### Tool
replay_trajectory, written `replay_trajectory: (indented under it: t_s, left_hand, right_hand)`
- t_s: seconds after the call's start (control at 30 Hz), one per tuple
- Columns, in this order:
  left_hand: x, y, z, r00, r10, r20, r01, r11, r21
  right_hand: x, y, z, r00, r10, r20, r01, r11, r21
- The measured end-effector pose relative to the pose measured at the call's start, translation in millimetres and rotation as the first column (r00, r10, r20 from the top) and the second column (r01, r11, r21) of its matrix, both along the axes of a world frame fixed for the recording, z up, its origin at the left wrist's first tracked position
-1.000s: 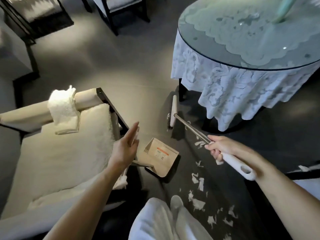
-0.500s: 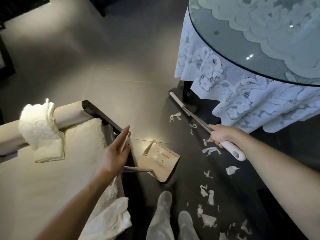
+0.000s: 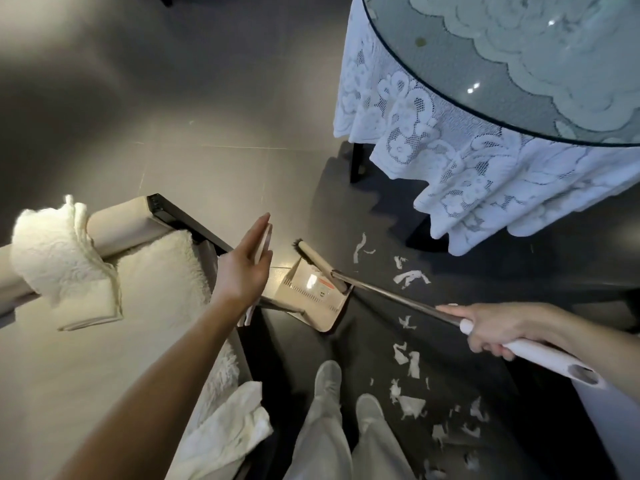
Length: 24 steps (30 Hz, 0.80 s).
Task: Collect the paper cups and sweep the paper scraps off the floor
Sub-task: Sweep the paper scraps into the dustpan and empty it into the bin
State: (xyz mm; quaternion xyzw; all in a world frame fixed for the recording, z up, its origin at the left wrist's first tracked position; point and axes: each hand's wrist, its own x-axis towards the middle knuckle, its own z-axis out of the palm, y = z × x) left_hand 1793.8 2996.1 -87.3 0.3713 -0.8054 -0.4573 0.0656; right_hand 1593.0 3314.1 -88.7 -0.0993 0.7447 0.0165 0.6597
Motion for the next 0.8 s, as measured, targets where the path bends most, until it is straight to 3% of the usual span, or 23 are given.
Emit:
replay_trajectory:
  t_s: [0.1, 0.3, 0.47, 0.63, 0.8]
  left_hand:
    - [1, 0, 0, 0.999, -0.040, 0.010, 0.040, 0.999, -0.011]
    - [13, -9, -6, 0.997, -0.081, -0.014, 0.082, 0.995, 0.051]
    - [14, -22, -4, 0.981, -0.192, 0.022, 0.191, 0.980, 0.048]
    - [14, -34, -13, 0.966, -0.259, 0.012, 0.256, 0.962, 0.092]
    - [4, -38, -13, 0.966, -0.252, -0.050, 0.256, 0.963, 0.082]
  right_hand:
    - [7, 20, 26, 0.999, 0.014, -0.029, -0.015, 0.999, -0.033]
    - [16, 40, 55, 0.988, -0.117, -0.104, 0.110, 0.992, -0.068]
    - [2, 24, 29, 0.956, -0.183, -0.230, 0.170, 0.983, -0.073]
    - [21, 11, -26, 0.940, -0.243, -0.241, 0.254, 0.967, 0.015]
    - [65, -8, -40, 0.956, -0.146, -0.253, 0.166, 0.984, 0.060]
